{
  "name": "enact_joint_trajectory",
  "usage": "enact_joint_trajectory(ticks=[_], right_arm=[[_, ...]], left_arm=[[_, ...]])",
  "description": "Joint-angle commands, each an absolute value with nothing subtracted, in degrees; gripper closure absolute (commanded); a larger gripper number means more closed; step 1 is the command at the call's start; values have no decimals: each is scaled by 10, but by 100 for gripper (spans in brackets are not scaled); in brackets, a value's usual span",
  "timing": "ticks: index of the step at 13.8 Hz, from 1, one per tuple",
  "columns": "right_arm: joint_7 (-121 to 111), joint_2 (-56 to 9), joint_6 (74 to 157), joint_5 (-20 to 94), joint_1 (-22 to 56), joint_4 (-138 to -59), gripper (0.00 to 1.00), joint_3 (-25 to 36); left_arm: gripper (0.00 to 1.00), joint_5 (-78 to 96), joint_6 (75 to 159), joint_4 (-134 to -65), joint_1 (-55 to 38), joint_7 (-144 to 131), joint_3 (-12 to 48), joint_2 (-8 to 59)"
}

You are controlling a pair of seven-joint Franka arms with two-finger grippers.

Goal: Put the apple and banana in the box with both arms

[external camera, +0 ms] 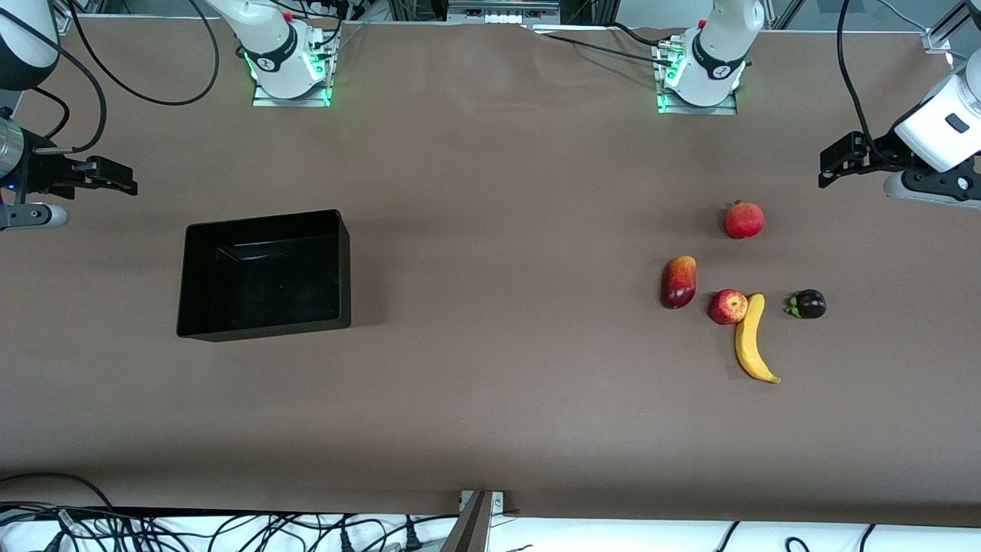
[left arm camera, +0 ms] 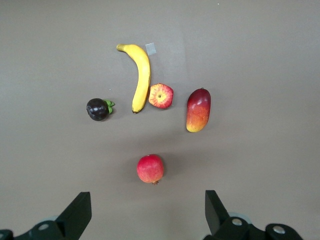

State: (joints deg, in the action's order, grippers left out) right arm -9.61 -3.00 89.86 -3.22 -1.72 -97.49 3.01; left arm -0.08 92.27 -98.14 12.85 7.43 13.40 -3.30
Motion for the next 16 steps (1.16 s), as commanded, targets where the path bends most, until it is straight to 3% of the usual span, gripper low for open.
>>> enact_joint_trajectory(ticks=[1,16], right_arm=[[-89,-28,908,-38,-26,-977,0,22],[-98,-37,914,-41,-31,-976,0,36]], left_arm=[[0,0,921,-985,127,73,132,-38],[0,0,921,-985,128,74,131,-37]])
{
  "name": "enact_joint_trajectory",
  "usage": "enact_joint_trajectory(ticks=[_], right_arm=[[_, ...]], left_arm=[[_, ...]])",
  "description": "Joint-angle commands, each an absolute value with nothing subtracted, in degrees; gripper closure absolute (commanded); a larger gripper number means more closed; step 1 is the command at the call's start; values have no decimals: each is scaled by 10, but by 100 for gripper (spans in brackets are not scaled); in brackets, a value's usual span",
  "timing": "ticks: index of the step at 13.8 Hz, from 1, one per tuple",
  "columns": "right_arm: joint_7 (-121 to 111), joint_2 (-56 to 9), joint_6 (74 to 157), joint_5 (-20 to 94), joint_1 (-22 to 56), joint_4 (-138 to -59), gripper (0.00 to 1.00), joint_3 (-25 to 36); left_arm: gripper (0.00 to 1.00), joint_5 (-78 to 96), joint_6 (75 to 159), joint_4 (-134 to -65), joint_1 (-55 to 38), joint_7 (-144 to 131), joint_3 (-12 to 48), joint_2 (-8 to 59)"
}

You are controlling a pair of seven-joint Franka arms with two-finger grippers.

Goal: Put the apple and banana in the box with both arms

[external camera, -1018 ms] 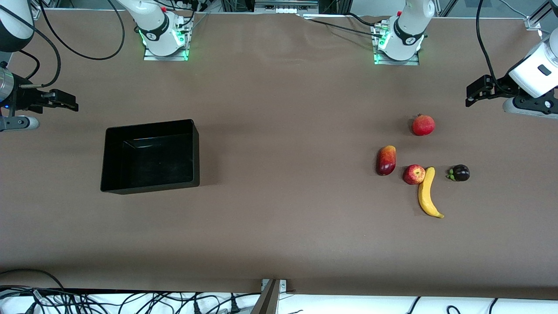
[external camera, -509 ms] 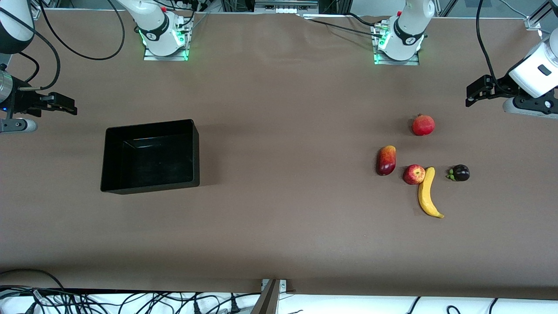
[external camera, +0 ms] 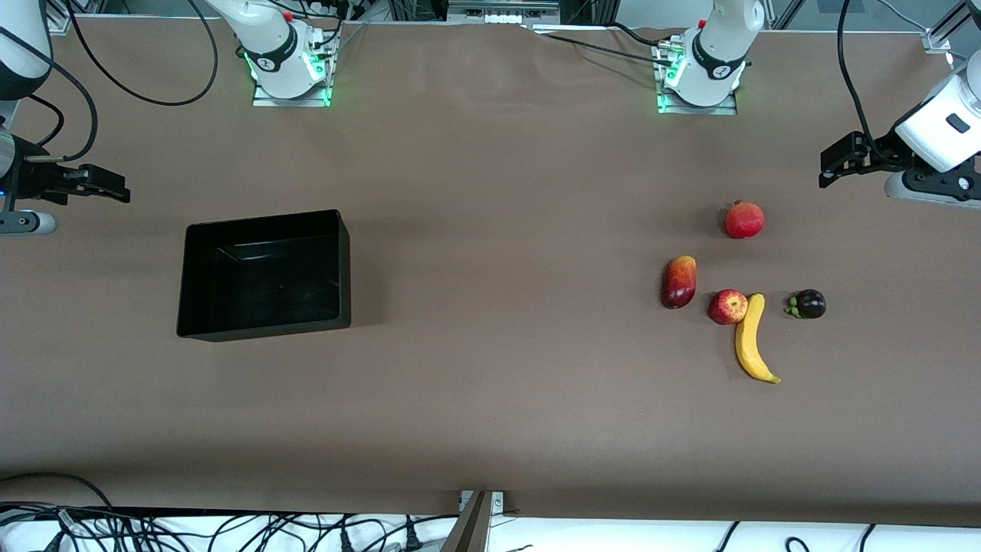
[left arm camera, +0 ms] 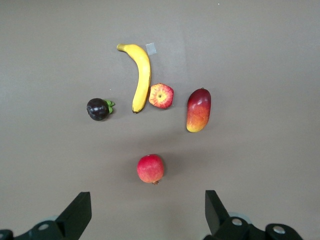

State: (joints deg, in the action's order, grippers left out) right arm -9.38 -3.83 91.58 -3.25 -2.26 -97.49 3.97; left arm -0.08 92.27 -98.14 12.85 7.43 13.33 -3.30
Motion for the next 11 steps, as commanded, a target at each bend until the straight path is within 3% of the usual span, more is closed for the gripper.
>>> enact_joint_trajectory(ticks=[1,7,11], right_arm=[[-98,-42,916,-42,-33,-976,0,36],[-98,-94,937,-46,-41,-981,0,35],[-99,-152,1028,-47,-45,-1011,0,35]], left_arm=[[0,0,921,-985,127,74,131,-37],[0,0,921,-985,127,75,127,-37],[0,0,921,-985,127,75,127,-36]])
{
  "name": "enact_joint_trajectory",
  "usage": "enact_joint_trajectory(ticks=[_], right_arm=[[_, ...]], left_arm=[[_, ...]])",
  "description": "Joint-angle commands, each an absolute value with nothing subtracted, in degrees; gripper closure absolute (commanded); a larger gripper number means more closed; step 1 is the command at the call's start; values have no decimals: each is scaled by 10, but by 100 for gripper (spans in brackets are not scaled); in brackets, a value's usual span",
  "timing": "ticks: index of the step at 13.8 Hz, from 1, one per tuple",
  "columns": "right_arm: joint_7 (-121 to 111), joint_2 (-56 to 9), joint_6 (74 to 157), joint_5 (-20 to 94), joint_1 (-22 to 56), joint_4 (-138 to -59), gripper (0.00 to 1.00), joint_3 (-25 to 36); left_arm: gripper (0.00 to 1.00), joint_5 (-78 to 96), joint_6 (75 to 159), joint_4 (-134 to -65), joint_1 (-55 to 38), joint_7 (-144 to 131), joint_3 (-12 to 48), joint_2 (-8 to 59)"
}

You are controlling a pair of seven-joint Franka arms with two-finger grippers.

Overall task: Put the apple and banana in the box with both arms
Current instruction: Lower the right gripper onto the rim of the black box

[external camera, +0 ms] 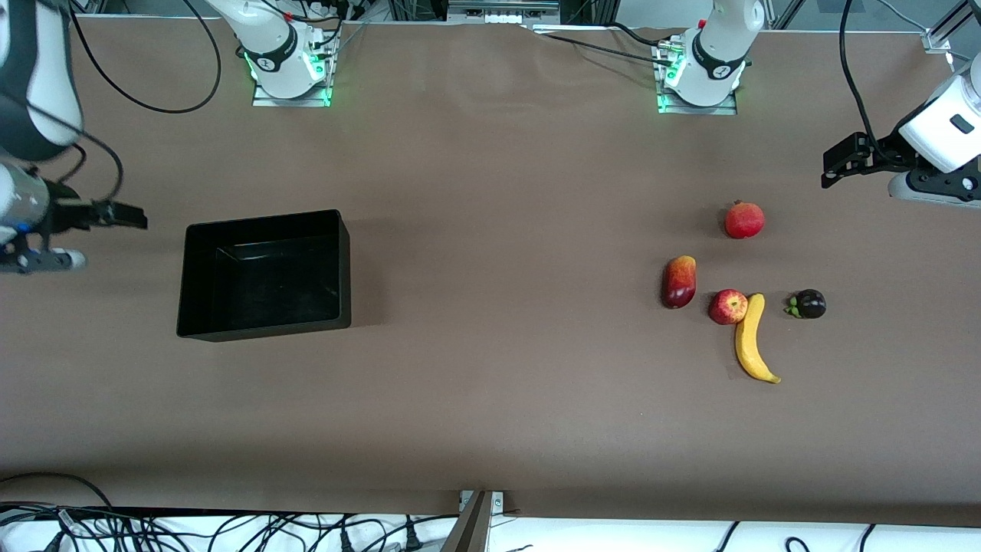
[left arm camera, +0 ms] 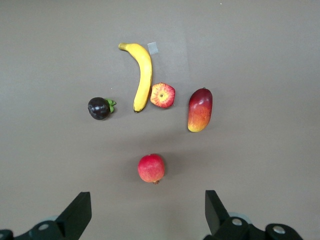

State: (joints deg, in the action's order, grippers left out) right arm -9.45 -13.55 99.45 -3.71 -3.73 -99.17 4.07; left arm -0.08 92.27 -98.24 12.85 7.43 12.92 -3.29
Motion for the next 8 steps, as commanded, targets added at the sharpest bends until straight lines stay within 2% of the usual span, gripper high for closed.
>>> enact_joint_trajectory(ticks=[1,5,8], right_arm=[[-99,-155,1070,-47,-47,-1038,0,36],[-99,-160,1243,-47,-48,-1156,0,39],[-105,-189,1334,-47,-52,-1194,0,48]], left_arm=[[0,0,921,-986,127,75,127,-36],[0,0,921,-986,127,75,127,-36],[0,0,921,-986,127,75,127,-35]])
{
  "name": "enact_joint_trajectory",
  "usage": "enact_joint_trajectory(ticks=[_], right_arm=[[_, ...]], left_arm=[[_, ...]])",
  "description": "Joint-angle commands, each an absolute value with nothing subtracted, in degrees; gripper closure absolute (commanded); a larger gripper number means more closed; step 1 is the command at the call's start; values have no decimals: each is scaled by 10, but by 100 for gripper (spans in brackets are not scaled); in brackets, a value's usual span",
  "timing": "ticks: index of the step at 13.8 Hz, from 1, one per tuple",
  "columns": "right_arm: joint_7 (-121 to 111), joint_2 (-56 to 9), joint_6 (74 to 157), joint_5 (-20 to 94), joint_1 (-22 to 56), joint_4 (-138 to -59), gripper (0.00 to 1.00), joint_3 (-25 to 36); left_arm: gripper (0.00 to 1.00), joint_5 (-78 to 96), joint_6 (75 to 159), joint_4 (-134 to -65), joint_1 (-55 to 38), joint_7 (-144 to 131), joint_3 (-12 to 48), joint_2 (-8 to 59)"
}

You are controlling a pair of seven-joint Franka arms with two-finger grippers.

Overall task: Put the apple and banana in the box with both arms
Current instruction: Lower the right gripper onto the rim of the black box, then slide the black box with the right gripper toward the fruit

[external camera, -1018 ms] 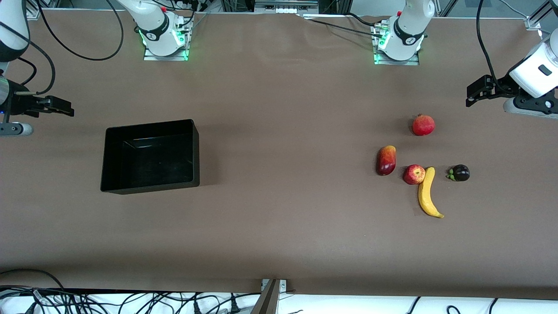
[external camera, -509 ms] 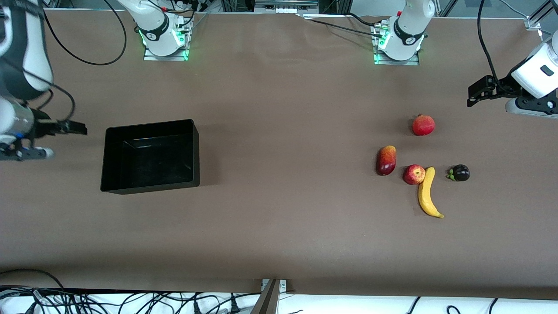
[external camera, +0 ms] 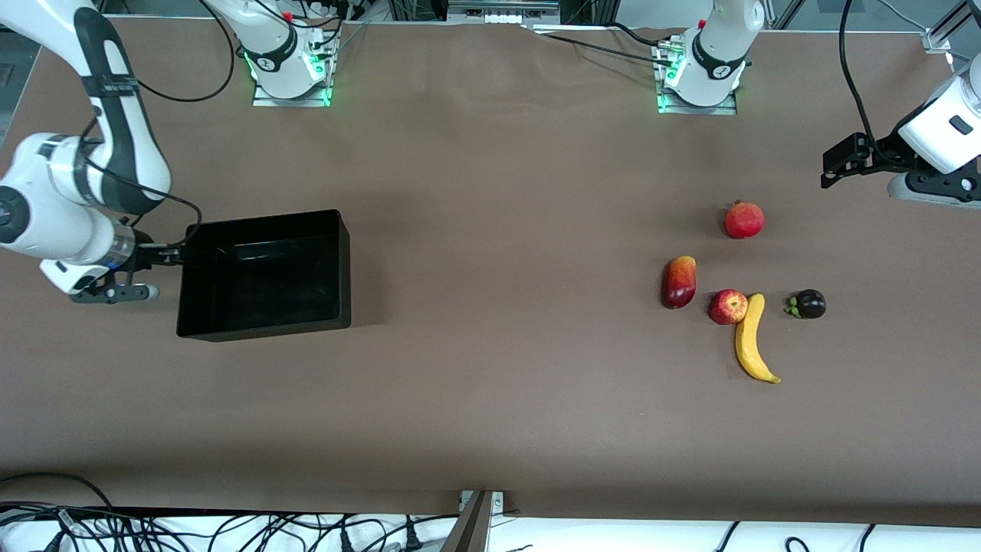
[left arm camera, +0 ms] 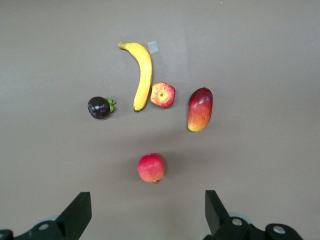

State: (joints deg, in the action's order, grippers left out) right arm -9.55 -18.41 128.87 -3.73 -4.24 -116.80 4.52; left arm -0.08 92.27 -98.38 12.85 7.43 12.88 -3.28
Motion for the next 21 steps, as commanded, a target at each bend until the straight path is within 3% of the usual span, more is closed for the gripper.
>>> enact_joint_trajectory(ticks=[1,2,4,5,6,13,18,21], right_arm=[[-105,-198,1340,-44,-52,-1196,1,53],[-106,-204,1341,-43,-52,-1194,16,53],[-105,-214,1341,-40,-52,-1194,74,53],[-105,-220,1342,-37,-52,-1192,92,52],[-104,-221,1342,-36,-52,-1190,100,52],[-87,-208,1319,-34,-47,-1164,100,28],[-12,-207,1094,32,-29,-1008,100,-18],[66,-206,1070,60,30,-975,100,-18]], left_arm=[[0,0,920,-986,127,75,127,-35],[0,0,920,-985,127,75,127,-35],[0,0,920,-986,127,75,126,-35],[0,0,920,-986,127,76,126,-35],[0,0,920,-986,127,76,126,-35],[0,0,918,-985,128,76,124,-35],[0,8,918,-986,128,79,115,-33],[0,9,918,-986,128,81,114,-31]])
